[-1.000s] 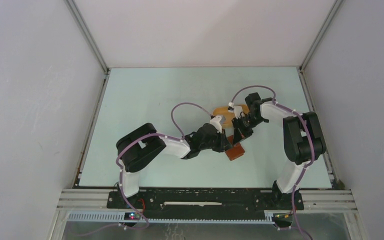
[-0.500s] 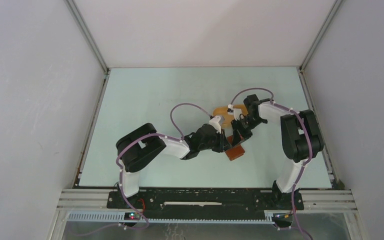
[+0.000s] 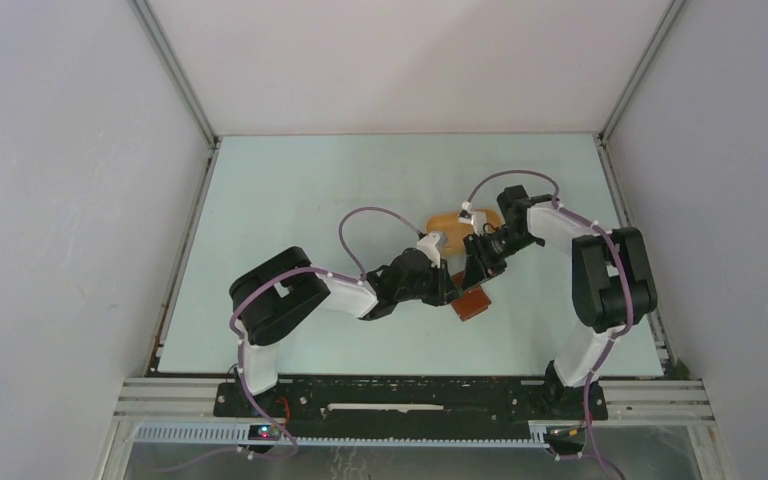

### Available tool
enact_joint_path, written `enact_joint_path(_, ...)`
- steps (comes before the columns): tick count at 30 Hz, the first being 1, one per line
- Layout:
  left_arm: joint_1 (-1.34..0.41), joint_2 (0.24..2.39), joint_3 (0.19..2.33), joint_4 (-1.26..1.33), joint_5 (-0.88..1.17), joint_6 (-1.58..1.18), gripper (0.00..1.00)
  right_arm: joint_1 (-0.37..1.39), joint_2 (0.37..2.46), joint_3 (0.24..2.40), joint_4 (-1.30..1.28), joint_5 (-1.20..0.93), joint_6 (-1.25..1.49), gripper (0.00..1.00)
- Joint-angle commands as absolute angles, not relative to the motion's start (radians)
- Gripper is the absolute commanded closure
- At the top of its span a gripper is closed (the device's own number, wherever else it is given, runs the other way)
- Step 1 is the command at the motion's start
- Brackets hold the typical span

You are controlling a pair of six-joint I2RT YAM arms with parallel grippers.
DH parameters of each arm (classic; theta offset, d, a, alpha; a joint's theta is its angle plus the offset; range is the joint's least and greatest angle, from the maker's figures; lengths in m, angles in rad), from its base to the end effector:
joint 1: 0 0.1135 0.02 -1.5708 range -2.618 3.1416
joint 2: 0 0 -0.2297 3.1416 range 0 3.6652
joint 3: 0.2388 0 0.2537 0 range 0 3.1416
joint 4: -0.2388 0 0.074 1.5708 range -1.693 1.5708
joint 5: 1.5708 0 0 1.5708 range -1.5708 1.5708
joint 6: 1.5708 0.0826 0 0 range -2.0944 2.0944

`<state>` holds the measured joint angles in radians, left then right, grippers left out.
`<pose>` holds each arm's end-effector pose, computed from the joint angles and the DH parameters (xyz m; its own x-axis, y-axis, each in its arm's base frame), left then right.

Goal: Put the credit cards into the card holder
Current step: Close the card holder at the center of the board.

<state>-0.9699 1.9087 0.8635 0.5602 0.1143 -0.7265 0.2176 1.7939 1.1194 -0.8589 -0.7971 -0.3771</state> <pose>0.2239 -0.3433 0.0743 -0.7792 -0.0304 -0.6260 0.4801 0.6131 -0.6274 0.2858 0.1237 0.0988 -0.8420 -0.4497 -0.2980 -0.5238 0.5496 0.6508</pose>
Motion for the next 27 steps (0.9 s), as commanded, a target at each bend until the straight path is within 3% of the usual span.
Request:
enact_joint_path(1,-0.963,1.902,0.837,0.497,0.112,-0.719,0.82,0.207,1.685,1.155,-0.905,-0.909,-0.474,0.61)
enact_joint_path(5,-0.964,1.909,0.841,0.500,0.117,-0.722,0.82,0.187,1.637,1.154,-0.916,-0.901,-0.515,0.60)
enact_joint_path(10,-0.963,1.910,0.841,0.500,0.118,-0.723,0.83,0.189,1.594,1.129,-0.833,-0.709,-0.493,0.59)
enact_joint_path(17,-0.963,1.925,0.847,0.505,0.127,-0.726,0.83,0.283,1.560,1.061,-0.731,-0.476,-0.495,0.50)
enact_joint_path(27,-0.963,1.932,0.847,0.514,0.134,-0.727,0.82,0.350,1.589,1.047,-0.698,-0.382,-0.480,0.43)
